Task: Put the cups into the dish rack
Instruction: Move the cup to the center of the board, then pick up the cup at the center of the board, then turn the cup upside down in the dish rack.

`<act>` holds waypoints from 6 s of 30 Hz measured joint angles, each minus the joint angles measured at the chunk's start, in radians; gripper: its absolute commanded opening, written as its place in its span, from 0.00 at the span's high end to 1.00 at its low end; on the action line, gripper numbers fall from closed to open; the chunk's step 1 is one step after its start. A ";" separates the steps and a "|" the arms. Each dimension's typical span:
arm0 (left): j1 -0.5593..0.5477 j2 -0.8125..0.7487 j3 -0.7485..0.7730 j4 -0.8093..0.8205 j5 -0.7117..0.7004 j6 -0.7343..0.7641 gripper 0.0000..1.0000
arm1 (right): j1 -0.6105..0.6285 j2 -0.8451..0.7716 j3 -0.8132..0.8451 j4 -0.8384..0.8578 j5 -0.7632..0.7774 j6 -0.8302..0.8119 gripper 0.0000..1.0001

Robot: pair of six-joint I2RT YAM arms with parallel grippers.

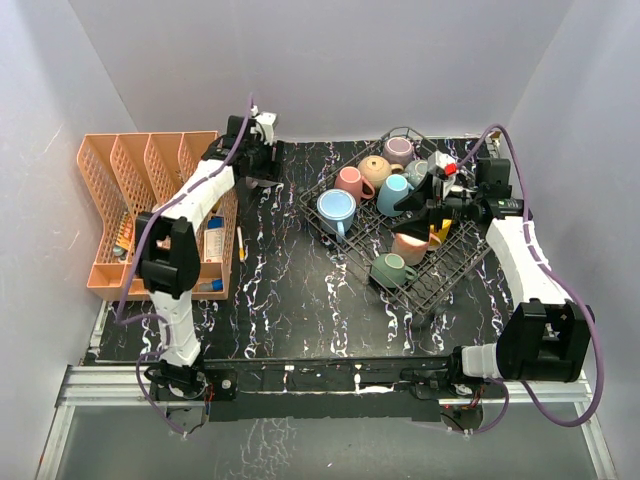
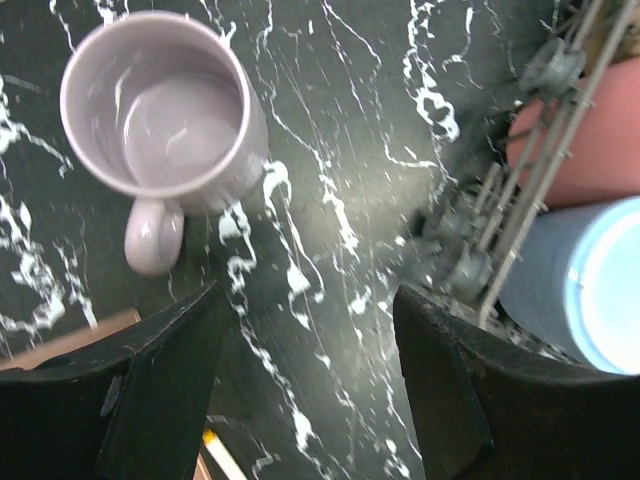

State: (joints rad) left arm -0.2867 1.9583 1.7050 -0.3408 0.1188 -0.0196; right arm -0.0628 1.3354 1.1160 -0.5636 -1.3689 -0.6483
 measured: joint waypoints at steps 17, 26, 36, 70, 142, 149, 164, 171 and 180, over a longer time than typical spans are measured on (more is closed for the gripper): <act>-0.003 0.331 0.316 0.047 -0.068 0.175 0.50 | -0.018 -0.035 -0.082 0.148 -0.080 0.082 0.36; 0.001 0.391 0.351 0.055 -0.063 0.148 0.64 | -0.018 -0.035 -0.100 0.175 -0.086 0.105 0.36; 0.003 0.391 0.358 0.029 -0.059 0.134 0.60 | -0.018 -0.035 -0.100 0.181 -0.090 0.108 0.36; -0.114 0.132 0.070 -0.173 -0.181 0.050 1.00 | -0.018 -0.039 -0.119 0.214 -0.124 0.140 0.36; -0.337 -1.037 -1.023 0.667 -0.072 -0.743 1.00 | 0.266 0.079 0.311 -0.182 0.188 0.207 0.38; -0.337 -0.908 -1.028 1.089 -0.031 -0.882 1.00 | 0.266 0.031 0.301 -0.032 0.135 0.447 0.38; -0.338 -0.687 -0.917 1.584 0.021 -0.977 1.00 | 0.266 -0.175 -0.048 0.525 0.125 1.064 0.36; -0.349 -0.611 -0.863 1.710 0.019 -0.997 1.00 | 0.281 -0.152 -0.099 0.739 0.192 1.339 0.28; -0.391 -0.532 -0.814 1.796 -0.005 -1.003 1.00 | 0.346 -0.088 -0.099 1.021 0.257 1.555 0.27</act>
State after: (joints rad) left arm -0.6777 1.4261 0.8909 1.4555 0.1139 -1.0225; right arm 0.2832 1.2476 1.0172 0.4572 -1.1114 0.9070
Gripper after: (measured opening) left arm 0.091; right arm 0.731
